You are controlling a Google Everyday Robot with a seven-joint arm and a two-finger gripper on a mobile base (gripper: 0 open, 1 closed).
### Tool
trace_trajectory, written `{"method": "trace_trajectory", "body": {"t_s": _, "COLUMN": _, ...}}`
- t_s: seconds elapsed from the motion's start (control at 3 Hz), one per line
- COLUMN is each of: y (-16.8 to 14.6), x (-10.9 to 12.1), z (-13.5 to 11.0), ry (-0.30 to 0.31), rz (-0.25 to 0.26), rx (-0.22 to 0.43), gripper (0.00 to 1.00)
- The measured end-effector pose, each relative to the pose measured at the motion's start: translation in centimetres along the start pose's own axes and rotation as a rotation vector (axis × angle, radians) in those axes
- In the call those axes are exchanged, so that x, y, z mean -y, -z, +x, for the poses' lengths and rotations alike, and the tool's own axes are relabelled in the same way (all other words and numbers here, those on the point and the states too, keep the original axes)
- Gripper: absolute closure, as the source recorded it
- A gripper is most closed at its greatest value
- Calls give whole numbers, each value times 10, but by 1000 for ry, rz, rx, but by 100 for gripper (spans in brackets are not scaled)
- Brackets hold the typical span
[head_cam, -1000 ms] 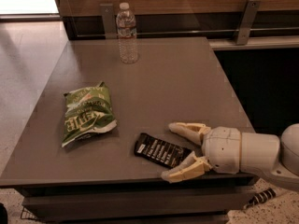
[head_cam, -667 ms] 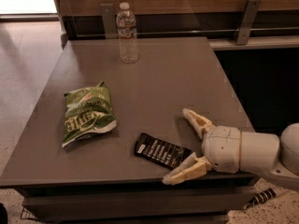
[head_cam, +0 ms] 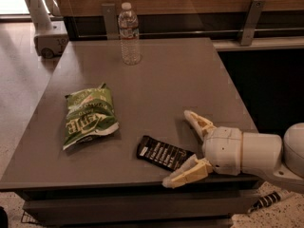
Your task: Pick rxbar chocolate
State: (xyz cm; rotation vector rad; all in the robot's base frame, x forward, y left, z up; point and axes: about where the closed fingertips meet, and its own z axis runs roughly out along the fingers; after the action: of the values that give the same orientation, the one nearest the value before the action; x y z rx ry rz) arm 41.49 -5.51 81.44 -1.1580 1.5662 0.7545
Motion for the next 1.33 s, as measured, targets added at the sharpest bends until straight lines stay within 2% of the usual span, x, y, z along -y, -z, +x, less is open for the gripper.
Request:
{"method": "trace_trajectory", "body": {"t_s": 0.33, "y": 0, "x": 0, "z": 0, "ry": -5, "rz": 2, "rx": 0, "gripper": 0}}
{"method": "trace_trajectory", "body": {"t_s": 0.67, "y": -2, "x": -1, "z": -2, "ry": -2, "rz": -1, "rx": 0, "gripper": 16}}
{"method": "trace_trajectory", "body": {"t_s": 1.0, "y": -4, "x": -3, "z": -3, "ry": 2, "rz": -5, "rx": -1, "gripper": 48}}
{"method": "trace_trajectory", "body": {"t_s": 1.33, "y": -5, "x": -3, "z": -4, "ry": 4, "rz": -8, "rx": -2, "gripper": 71}}
